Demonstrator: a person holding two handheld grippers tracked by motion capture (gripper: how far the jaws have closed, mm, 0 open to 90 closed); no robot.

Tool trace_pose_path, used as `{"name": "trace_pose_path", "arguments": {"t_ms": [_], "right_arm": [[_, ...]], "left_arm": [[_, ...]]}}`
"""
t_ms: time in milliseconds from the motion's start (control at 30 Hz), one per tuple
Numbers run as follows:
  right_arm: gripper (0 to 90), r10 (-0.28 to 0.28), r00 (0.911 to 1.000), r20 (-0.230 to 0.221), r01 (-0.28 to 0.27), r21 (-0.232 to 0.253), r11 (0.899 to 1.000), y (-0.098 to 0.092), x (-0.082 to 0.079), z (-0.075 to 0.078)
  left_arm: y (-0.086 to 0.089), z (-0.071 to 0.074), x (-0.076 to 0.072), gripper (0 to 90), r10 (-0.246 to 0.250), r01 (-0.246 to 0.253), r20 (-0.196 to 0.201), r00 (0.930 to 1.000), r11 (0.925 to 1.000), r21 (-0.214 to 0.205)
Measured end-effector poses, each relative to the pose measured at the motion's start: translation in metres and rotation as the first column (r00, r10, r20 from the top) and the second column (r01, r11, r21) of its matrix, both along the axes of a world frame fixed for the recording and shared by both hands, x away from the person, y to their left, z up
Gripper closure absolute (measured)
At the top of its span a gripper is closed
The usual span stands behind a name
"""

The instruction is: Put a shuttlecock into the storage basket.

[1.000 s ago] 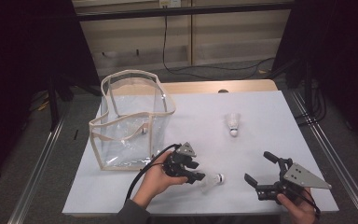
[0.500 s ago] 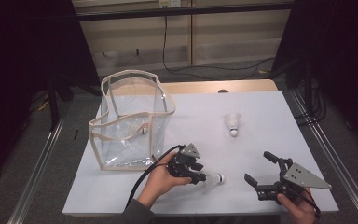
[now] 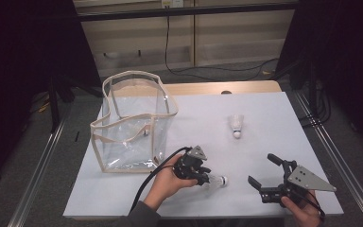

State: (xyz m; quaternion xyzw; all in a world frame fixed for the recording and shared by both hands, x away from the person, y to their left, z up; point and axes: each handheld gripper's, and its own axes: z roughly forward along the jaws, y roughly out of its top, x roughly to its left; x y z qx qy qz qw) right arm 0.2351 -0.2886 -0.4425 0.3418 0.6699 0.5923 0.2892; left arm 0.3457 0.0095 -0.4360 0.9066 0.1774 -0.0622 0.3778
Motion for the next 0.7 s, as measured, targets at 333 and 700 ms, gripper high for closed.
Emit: {"name": "trace_pose_path", "arguments": {"t_ms": [333, 700], "right_arm": [[0.1, -0.001, 1.0000, -0.002, 0.001, 0.000, 1.000, 0.0000, -0.0001, 0.0001], [0.1, -0.002, 1.0000, -0.005, 0.002, 0.002, 1.000, -0.0003, -0.0003, 0.0002]], "left_arm": [[-0.0023, -0.0011, 0.0014, 82.9, 0.007, -0.008, -0.026, 0.9996, 0.9999, -0.011], [0.0022, 0.0036, 0.0054, 90.0, 0.046, -0.047, -0.091, 0.9948, 0.9988, -0.011]]}}
